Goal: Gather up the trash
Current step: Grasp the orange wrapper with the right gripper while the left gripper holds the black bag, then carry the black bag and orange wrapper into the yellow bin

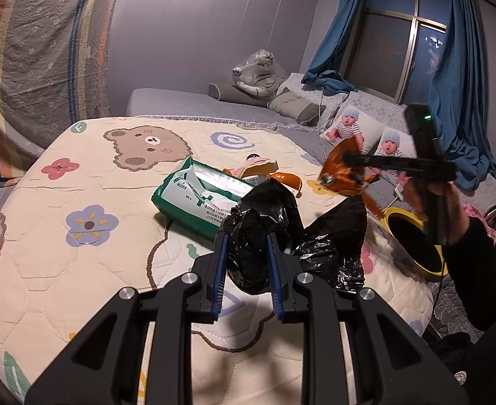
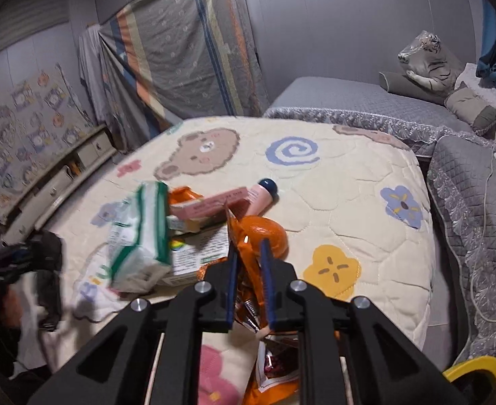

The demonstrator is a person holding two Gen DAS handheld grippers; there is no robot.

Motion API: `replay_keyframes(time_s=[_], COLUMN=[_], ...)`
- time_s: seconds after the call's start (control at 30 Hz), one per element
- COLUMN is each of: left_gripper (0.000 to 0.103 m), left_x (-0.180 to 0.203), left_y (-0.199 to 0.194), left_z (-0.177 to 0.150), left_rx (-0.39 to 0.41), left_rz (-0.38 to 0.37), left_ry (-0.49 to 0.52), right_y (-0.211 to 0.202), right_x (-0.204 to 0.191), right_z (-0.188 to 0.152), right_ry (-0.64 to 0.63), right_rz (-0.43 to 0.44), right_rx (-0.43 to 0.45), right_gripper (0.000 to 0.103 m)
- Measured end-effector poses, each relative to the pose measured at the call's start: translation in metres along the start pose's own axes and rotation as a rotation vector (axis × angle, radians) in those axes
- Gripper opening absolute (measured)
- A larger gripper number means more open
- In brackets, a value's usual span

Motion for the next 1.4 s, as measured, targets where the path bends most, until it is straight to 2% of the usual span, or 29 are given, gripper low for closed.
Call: replay_keyframes(time_s=[0.23, 0.43, 0.6, 0.77, 0.9, 1.1, 1.2, 1.4], left_gripper=[0.021, 0.021, 0.021, 0.021, 0.021, 0.021, 0.021, 0.021], left_x=[0.022, 0.072, 0.123, 0.186, 0.234, 0.293, 0.315, 0.341], left_y=[0.015, 0.033, 0.047, 0.067, 0.084, 0.124, 0.141, 0.175], left_z=[0.007, 0.018, 0.033, 0.054, 0.066, 0.075, 0.074, 0.069], left_rx=[-0.031, -0.055, -0.059, -0.051, -0.045, -0.086, -0.107, -0.16], left_rz=[-0.032, -0.112, -0.189, -0.267, -0.315, -0.386, -0.388, -0.39], left_ry=[0.045, 0.147, 0.255, 0.369, 0.448, 0.504, 0.533, 0.539], right_y=[-0.084, -0.156, -0.193, -0.214, -0.22, -0.223, -0.219, -0.208], right_x=[-0.006, 0.013, 0.05, 0.09, 0.115, 0.146, 0.158, 0.182], right_z=[-0.012, -0.029, -0.054, -0.097, -0.134, -0.185, -0.2, -0.224], right_ry=[0.034, 0.087, 0.189, 0.312, 0.403, 0.53, 0.572, 0.656], right_rz=[0.065, -0.009, -0.106, -0.219, -0.276, -0.333, -0.404, -0.473], right_rx=[0.141, 0.294, 0.364, 0.375, 0.368, 0.343, 0.321, 0.278], right_gripper=[0.012, 0.012, 0.012, 0.012, 0.012, 0.012, 0.012, 0.012])
Point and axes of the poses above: each gripper's, at about its wrist camera, not at the fingertips, and y roughly the way its jaws point, x to its right, z to its top, the point moved 3 cm from there along y, roughly the way its jaws point, and after that the axes turned 9 degrees about -x, right-handed, at the moved point
